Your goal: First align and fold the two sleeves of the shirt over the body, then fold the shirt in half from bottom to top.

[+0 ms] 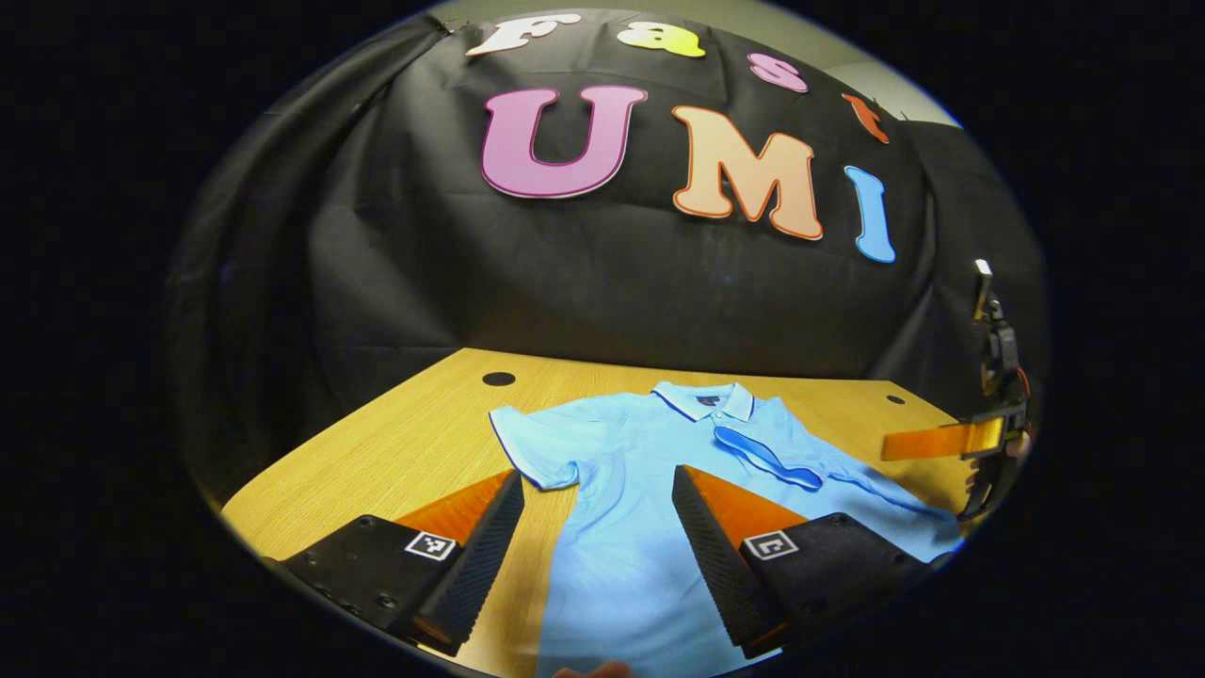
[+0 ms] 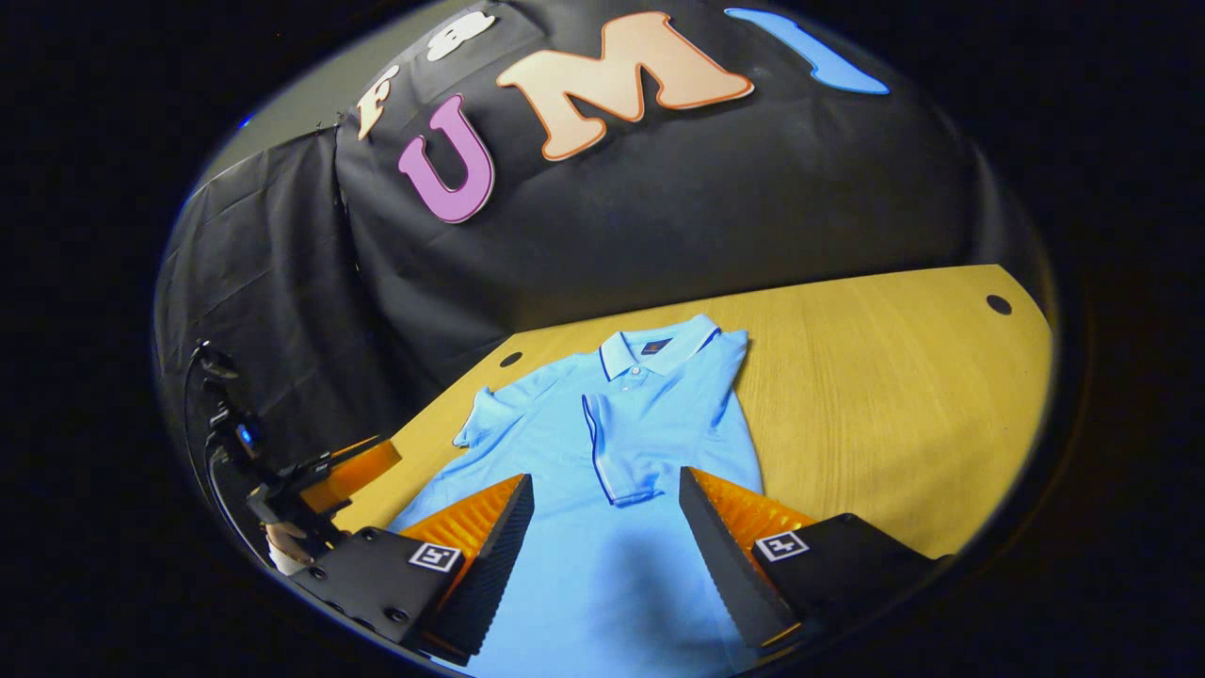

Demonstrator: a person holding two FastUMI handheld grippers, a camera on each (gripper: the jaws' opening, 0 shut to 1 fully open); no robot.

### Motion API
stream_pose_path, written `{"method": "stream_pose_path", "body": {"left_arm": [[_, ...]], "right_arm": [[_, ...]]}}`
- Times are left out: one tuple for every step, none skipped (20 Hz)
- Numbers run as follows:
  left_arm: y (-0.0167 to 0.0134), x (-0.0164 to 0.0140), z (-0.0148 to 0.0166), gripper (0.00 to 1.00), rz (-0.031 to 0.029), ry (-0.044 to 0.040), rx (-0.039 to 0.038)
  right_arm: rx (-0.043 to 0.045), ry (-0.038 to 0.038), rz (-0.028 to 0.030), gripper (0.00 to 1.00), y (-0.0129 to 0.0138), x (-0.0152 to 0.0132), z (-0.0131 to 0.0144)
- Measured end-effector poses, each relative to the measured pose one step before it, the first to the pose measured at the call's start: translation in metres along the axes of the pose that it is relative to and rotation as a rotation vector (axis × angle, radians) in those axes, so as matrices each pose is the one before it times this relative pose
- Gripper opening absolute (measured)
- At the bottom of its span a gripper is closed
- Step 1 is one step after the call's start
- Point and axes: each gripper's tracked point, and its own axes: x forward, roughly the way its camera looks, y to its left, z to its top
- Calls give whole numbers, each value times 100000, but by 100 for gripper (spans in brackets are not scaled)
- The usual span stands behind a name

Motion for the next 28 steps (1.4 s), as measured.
{"method": "stream_pose_path", "body": {"left_arm": [[653, 877, -251, 95, -215, 3289, 654], [646, 1015, 152, 95, -133, 2152, 353], [399, 1064, 158, 95, -868, 2146, -340], [189, 1017, 241, 94, -1177, 2335, -850], [248, 914, 321, 94, -826, 1205, -654], [383, 947, 393, 94, -132, 899, -66], [505, 906, 1, 94, 404, 1955, 19], [526, 987, 211, 94, 375, 1229, 1045], [665, 1013, 196, 94, 1245, 1290, 1111], [781, 1047, 85, 94, 899, 1787, 837], [677, 1264, -452, 94, 1446, 2398, 29], [696, 1153, -486, 94, 1372, 2879, -438], [572, 812, -676, 94, 1425, 3224, -1278], [228, 715, -548, 94, 272, 2692, -1122], [360, 639, -357, 94, 1048, 1778, -434], [258, 444, -124, 95, 743, 484, 407], [228, 280, -47, 95, 944, 400, 1075], [-117, 46, -263, 94, -210, 753, 964], [2, 58, -170, 94, -76, 819, 177], [18, -1, -205, 95, 45, 1002, 311], [11, 133, -206, 94, 269, 691, -82], [-43, 112, -38, 97, 244, 257, -226], [79, -54, -185, 95, 489, 633, 123], [123, -42, -184, 95, 772, 1042, 523], [-12, -61, -99, 96, 200, 534, 313], [-14, 73, 121, 96, -93, -114, -198], [-36, 10, -150, 94, -284, 208, -74], [-130, 17, 86, 93, -526, -418, -183]], "right_arm": [[-453, -2618, -1570, 97, -190, -1016, 7], [-985, -1904, -1860, 97, -437, -1000, -100], [-600, -1476, -1832, 97, -404, -1042, -43], [-710, -1530, -1650, 97, -327, -1002, -149], [-810, -983, -2028, 97, -474, -851, -41], [-623, -1366, -1846, 97, -382, -908, -72], [-18, -1560, -1427, 97, -288, -860, 189], [414, -1582, -817, 97, -80, -918, 176], [192, -1634, -893, 97, -168, -864, 431], [-69, -1720, -1274, 97, -306, -816, 320], [-739, -1827, -1667, 97, -369, -750, 517], [-1029, -1888, -1580, 97, -388, -858, 514], [-1318, -1879, -1239, 97, -329, -713, 561], [-1391, -1849, -1166, 97, -325, -565, 462], [-1344, -1268, -1758, 97, -600, -400, 341], [-602, -925, -1796, 97, -586, -350, 73], [282, -214, -1203, 97, -437, -328, 42], [872, 292, -976, 97, -335, -245, -284], [1109, -86, -812, 97, -364, -192, 3], [1097, -267, -473, 97, -264, -48, -106], [1222, -174, -635, 97, -345, -91, -26], [1332, -257, -592, 97, -262, -23, -153], [1012, -443, 114, 97, -93, -32, -17], [1177, -236, 40, 97, -108, -117, -108], [1043, -67, 62, 97, -109, -170, -59], [926, -568, 122, 97, -132, -165, 91], [944, -400, -44, 97, -144, -109, 80], [865, -312, -71, 97, -135, -127, -143]]}}
